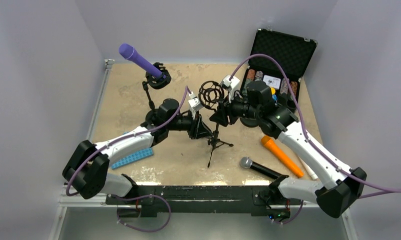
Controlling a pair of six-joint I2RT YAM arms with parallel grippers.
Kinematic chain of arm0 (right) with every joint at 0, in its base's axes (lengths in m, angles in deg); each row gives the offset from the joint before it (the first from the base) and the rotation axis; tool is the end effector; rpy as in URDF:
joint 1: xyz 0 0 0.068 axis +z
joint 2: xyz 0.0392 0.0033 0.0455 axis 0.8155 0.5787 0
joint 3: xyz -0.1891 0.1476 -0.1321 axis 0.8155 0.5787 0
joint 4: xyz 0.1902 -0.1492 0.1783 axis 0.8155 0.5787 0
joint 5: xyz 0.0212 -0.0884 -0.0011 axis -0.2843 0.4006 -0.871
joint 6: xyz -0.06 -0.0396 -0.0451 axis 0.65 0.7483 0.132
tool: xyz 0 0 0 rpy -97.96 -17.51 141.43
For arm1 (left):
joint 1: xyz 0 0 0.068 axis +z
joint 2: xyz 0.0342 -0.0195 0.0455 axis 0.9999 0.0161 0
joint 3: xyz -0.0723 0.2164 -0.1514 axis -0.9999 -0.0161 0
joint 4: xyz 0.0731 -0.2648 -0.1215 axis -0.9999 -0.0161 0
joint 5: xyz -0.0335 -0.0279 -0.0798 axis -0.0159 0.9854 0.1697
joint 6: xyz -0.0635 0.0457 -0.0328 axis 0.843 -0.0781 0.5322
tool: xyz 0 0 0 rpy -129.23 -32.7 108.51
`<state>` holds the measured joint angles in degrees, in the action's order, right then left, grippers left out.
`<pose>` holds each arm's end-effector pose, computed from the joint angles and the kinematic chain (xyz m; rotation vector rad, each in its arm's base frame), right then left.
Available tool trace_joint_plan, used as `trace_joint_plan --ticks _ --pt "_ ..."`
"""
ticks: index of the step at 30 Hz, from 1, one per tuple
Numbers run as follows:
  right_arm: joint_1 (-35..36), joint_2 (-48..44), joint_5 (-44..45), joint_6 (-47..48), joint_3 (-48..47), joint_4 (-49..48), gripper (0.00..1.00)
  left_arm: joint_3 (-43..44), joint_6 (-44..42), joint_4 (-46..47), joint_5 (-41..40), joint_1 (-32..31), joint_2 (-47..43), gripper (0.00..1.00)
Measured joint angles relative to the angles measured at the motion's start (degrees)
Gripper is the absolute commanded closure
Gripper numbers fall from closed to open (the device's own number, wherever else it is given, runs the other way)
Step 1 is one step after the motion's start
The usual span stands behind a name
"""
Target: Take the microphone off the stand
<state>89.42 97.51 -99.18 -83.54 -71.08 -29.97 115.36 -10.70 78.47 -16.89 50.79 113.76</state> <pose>0.2561 0.2159 0.3532 -0.8166 1.9208 0.8619 0.2537 -0.2620 0.2155 0.8689 1.8649 -1.3032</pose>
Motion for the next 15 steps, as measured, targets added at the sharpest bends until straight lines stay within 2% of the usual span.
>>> trace_joint_plan --ticks 8,15 --pt "0.2 -2.5 -0.2 0.1 1.2 -0.2 1.0 7.9 8.2 -13.6 2.9 0.0 2.1 1.0" --pt "0.5 -6.0 -0.2 0.3 3.2 -0.9 1.0 8.3 19.3 -13.6 4.5 0.0 2.6 1.0"
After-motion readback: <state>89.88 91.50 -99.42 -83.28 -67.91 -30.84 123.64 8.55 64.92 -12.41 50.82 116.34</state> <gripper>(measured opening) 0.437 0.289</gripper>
